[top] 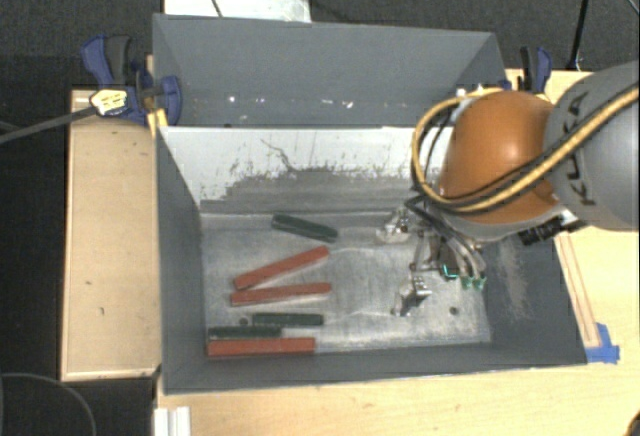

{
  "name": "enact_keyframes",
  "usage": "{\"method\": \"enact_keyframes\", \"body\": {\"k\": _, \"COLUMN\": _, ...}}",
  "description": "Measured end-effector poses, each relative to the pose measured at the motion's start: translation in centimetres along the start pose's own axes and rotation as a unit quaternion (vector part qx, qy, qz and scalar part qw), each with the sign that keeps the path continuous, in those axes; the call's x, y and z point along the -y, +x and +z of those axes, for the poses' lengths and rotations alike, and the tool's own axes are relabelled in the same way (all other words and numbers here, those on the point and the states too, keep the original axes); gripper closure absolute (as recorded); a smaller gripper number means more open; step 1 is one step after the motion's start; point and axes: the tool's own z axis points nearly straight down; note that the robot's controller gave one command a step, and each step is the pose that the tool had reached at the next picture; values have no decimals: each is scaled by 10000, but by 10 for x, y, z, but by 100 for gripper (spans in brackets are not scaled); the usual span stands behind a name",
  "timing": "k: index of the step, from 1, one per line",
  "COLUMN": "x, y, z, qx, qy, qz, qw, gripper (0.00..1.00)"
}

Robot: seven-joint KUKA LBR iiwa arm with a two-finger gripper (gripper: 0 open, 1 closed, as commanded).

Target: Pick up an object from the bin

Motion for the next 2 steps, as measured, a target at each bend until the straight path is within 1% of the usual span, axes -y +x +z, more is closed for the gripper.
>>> {"method": "enact_keyframes", "body": {"k": 1, "x": -40, "y": -25, "z": 99, "qx": 40, "qy": -12, "qz": 502, "qw": 9987, "gripper": 100}}
{"method": "enact_keyframes", "body": {"k": 2, "x": -40, "y": -24, "z": 100, "qx": 27, "qy": -8, "qz": 509, "qw": 9987, "gripper": 0}}
